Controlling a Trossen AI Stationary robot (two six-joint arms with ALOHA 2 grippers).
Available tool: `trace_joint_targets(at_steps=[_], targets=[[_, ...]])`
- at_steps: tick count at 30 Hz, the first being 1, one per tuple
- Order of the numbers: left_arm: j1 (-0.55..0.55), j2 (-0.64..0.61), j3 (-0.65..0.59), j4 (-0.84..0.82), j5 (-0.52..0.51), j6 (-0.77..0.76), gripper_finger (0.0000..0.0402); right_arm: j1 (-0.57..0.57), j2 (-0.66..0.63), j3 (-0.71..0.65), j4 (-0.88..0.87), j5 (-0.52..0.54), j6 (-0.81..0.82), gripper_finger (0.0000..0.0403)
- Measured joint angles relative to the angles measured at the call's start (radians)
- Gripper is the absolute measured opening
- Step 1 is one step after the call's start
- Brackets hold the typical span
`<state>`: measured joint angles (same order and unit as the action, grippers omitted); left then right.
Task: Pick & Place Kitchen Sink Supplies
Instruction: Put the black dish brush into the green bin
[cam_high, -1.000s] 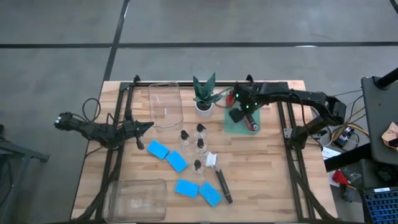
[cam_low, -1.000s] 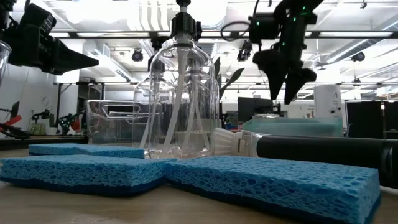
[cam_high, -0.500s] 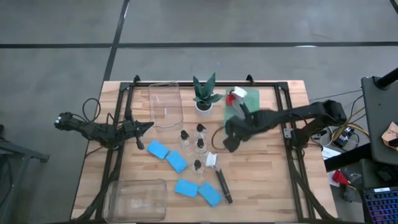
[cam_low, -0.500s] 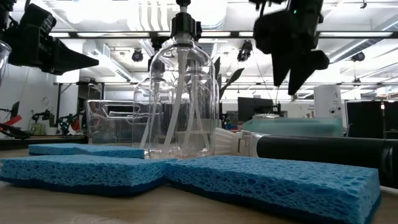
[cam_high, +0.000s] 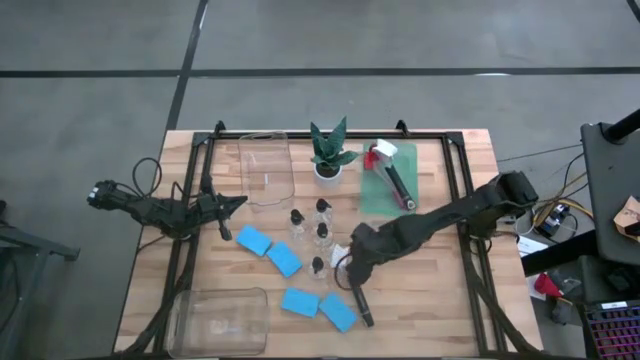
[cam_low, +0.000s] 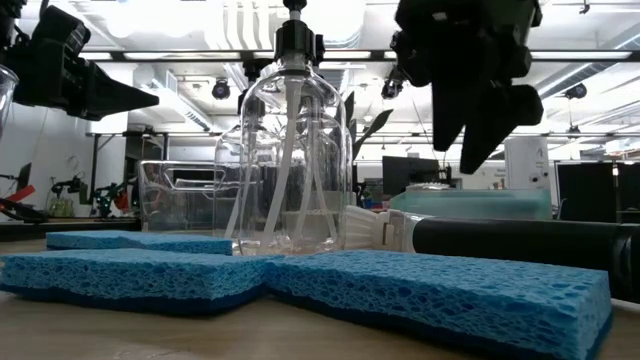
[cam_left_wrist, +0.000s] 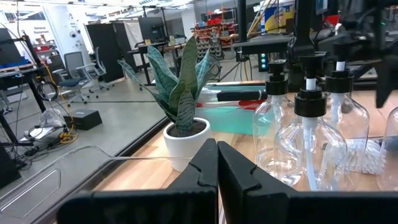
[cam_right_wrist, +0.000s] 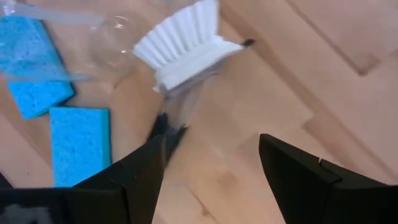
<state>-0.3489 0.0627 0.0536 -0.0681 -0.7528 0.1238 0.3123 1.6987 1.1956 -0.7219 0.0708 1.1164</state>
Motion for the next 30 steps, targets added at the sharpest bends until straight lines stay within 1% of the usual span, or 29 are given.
trace_joint_targets(at_steps=[12, 17, 22, 30], targets=[[0.000, 0.000, 0.000, 0.000, 0.000, 0.000, 0.0000, 0.047, 0.162, 0.077, 0.025, -0.035, -0.008, 0.0256], [0.000, 0.000, 0.000, 0.000, 0.000, 0.000, 0.0000, 0.063, 0.187, 0.081, 0.073, -0.047, 0.006, 0.0263], [0.000, 0.001, 0.000, 0.000, 0.000, 0.000, 0.0000, 0.065, 0.202, 0.078, 0.073, -0.047, 0.013, 0.0267], [0.000, 0.005, 0.000, 0.000, 0.000, 0.000, 0.0000, 0.068, 0.270, 0.078, 0.101, -0.072, 0.013, 0.0249]])
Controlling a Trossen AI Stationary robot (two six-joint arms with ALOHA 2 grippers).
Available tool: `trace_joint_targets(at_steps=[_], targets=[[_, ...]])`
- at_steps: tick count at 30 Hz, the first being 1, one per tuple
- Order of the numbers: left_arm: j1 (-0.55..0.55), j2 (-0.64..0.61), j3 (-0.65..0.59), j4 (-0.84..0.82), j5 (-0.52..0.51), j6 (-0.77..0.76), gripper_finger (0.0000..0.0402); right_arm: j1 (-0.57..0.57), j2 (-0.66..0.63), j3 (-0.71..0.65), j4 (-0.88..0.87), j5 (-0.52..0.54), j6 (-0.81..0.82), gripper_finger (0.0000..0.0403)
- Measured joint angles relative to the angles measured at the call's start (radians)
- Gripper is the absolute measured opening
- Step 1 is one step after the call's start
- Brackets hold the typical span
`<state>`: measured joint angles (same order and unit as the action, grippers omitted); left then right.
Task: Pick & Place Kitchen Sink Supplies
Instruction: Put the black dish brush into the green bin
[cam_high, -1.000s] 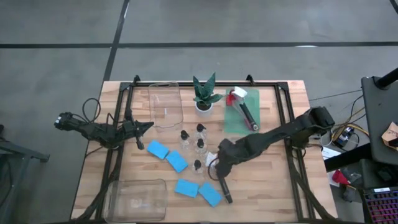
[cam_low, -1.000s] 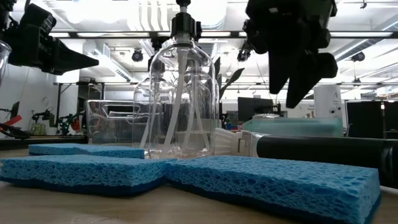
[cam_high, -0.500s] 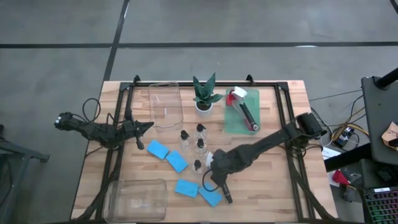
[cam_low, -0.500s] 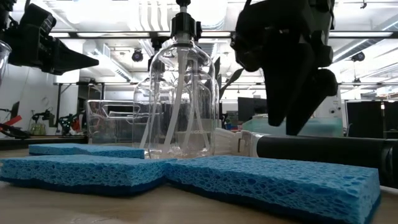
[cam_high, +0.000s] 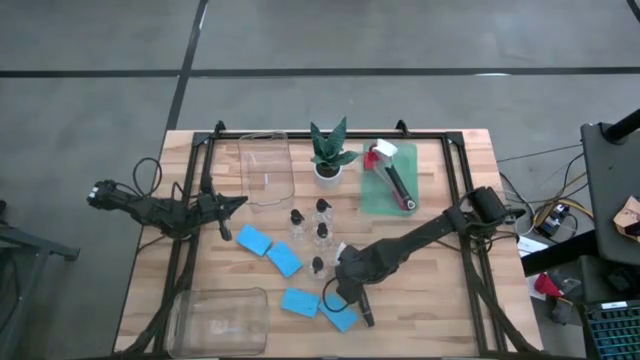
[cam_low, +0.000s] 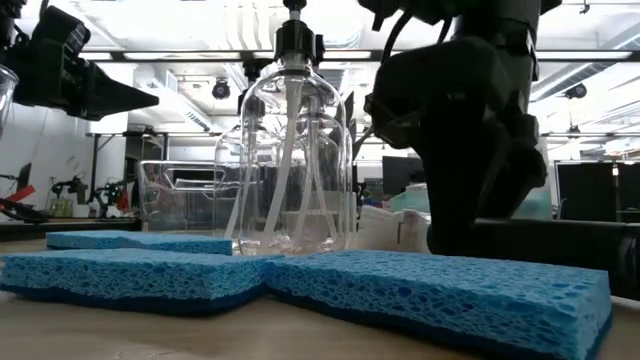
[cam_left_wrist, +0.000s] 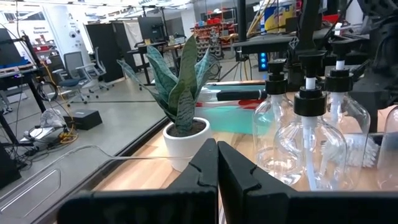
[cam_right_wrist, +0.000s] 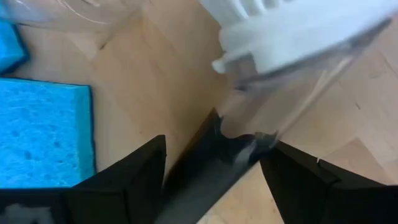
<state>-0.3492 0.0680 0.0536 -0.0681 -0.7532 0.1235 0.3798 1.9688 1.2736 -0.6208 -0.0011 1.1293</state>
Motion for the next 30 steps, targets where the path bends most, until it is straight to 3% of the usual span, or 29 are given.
trace_joint_targets(at_steps=[9, 22, 30], targets=[[0.000, 0.001, 0.000, 0.000, 0.000, 0.000, 0.0000, 0.000, -0.010, -0.002, -0.022, 0.000, -0.002, 0.0208], [0.000, 0.001, 0.000, 0.000, 0.000, 0.000, 0.0000, -0.007, -0.071, -0.003, -0.135, 0.003, -0.049, 0.0103], [0.000, 0.002, 0.000, 0.000, 0.000, 0.000, 0.0000, -0.012, -0.170, -0.003, -0.234, 0.053, -0.047, 0.0097]])
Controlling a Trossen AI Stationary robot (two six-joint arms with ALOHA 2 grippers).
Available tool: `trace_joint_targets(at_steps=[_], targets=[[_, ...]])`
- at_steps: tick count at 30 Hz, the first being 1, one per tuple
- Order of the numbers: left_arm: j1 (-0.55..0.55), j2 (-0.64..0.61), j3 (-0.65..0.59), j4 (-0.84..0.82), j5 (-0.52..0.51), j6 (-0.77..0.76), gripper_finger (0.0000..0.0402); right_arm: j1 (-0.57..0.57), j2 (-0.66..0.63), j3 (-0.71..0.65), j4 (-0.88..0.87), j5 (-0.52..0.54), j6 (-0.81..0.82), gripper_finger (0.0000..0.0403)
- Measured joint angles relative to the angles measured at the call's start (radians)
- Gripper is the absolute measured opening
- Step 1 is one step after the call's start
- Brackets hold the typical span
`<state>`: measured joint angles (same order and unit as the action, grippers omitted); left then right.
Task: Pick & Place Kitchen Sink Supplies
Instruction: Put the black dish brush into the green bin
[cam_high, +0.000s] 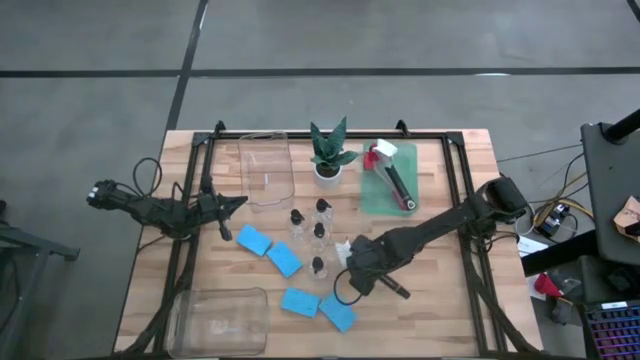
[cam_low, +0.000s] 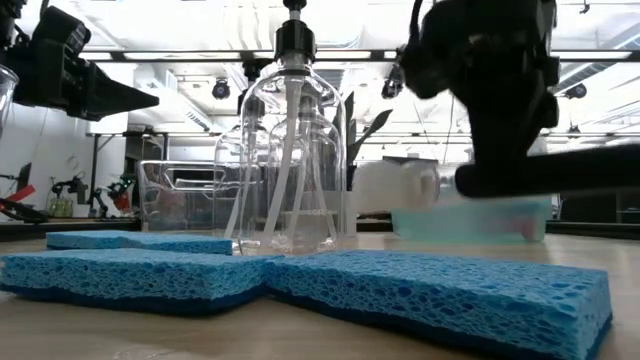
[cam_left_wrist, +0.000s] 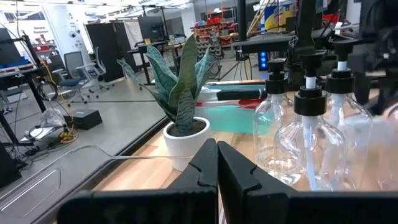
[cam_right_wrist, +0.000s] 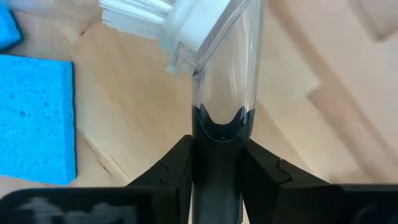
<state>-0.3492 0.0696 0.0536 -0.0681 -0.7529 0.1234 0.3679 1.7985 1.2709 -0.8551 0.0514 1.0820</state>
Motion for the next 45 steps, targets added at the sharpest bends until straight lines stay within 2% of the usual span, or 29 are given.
trace_joint_targets(at_steps=[4, 11, 15, 22, 29, 33, 36, 40, 45], targets=[[0.000, 0.000, 0.000, 0.000, 0.000, 0.000, 0.0000, -0.016, -0.073, 0.000, -0.069, 0.066, 0.010, 0.0101], [0.000, 0.000, 0.000, 0.000, 0.000, 0.000, 0.0000, -0.091, -0.226, -0.002, -0.114, 0.296, -0.040, 0.0101], [0.000, 0.000, 0.000, 0.000, 0.000, 0.000, 0.0000, -0.163, -0.317, -0.009, -0.121, 0.396, -0.092, 0.0102], [0.000, 0.000, 0.000, 0.000, 0.000, 0.000, 0.0000, -0.347, -0.419, -0.046, -0.134, 0.501, -0.065, 0.0103], [0.000, 0.000, 0.000, 0.000, 0.000, 0.000, 0.0000, -0.544, -0.408, -0.077, -0.119, 0.494, -0.134, 0.0105], [0.000, 0.000, 0.000, 0.000, 0.000, 0.000, 0.0000, -0.642, -0.376, -0.106, -0.046, 0.448, -0.210, 0.0105], [0.000, 0.000, 0.000, 0.000, 0.000, 0.000, 0.0000, -0.692, -0.358, -0.140, 0.069, 0.424, -0.269, 0.0105], [0.000, 0.000, 0.000, 0.000, 0.000, 0.000, 0.0000, -0.741, -0.340, -0.194, 0.172, 0.340, -0.277, 0.0105], [0.000, 0.000, 0.000, 0.000, 0.000, 0.000, 0.0000, -0.776, -0.316, -0.249, 0.233, 0.333, -0.274, 0.0105]])
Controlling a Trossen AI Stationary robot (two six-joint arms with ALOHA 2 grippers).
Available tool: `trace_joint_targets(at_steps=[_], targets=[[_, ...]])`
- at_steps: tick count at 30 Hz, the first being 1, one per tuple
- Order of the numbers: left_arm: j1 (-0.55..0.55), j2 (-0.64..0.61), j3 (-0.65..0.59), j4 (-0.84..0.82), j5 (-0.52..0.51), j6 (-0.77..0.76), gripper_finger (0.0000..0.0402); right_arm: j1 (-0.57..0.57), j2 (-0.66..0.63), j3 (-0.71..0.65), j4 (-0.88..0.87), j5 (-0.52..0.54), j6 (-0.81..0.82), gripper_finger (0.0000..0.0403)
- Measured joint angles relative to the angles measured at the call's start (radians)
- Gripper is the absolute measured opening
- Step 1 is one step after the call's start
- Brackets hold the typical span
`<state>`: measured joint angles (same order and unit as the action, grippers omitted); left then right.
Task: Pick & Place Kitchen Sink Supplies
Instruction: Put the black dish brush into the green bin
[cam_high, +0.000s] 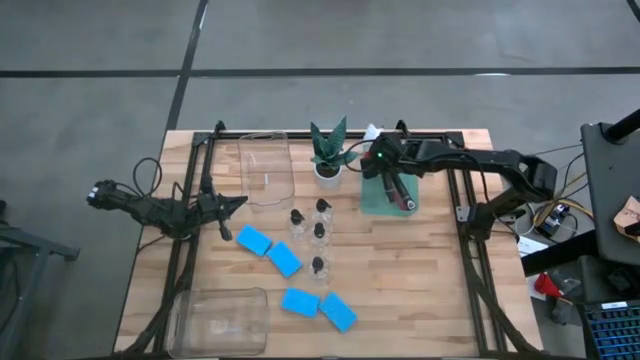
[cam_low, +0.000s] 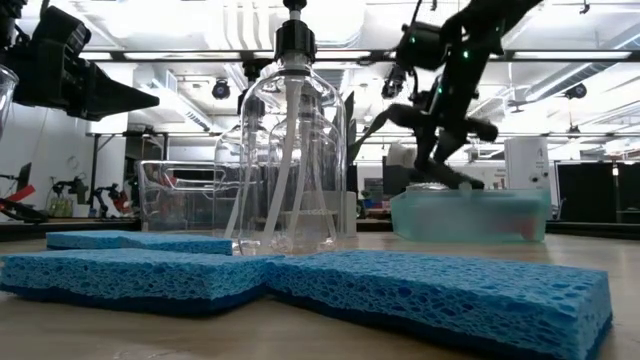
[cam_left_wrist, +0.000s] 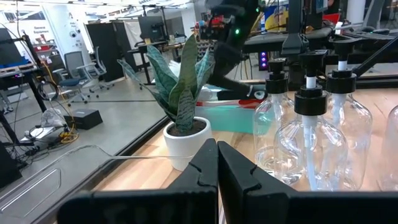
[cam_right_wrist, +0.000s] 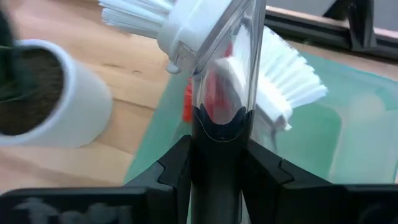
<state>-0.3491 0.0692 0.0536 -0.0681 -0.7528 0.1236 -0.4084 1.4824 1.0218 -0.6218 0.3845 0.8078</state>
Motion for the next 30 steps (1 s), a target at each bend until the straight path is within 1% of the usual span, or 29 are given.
trace_joint_targets(at_steps=[6, 18, 23, 30], targets=[[0.000, 0.000, 0.000, 0.000, 0.000, 0.000, 0.0000, -0.004, 0.019, -0.061, 0.104, -0.003, 0.001, 0.0105], [0.000, 0.000, 0.000, 0.000, 0.000, 0.000, 0.0000, -0.004, 0.025, -0.139, 0.143, -0.003, 0.029, 0.0111], [0.000, 0.000, 0.000, 0.000, 0.000, 0.000, 0.0000, -0.004, 0.025, -0.160, 0.170, -0.008, 0.030, 0.0133], [0.000, 0.000, 0.000, 0.000, 0.000, 0.000, 0.0000, -0.002, 0.023, -0.151, 0.194, -0.020, -0.011, 0.0187]])
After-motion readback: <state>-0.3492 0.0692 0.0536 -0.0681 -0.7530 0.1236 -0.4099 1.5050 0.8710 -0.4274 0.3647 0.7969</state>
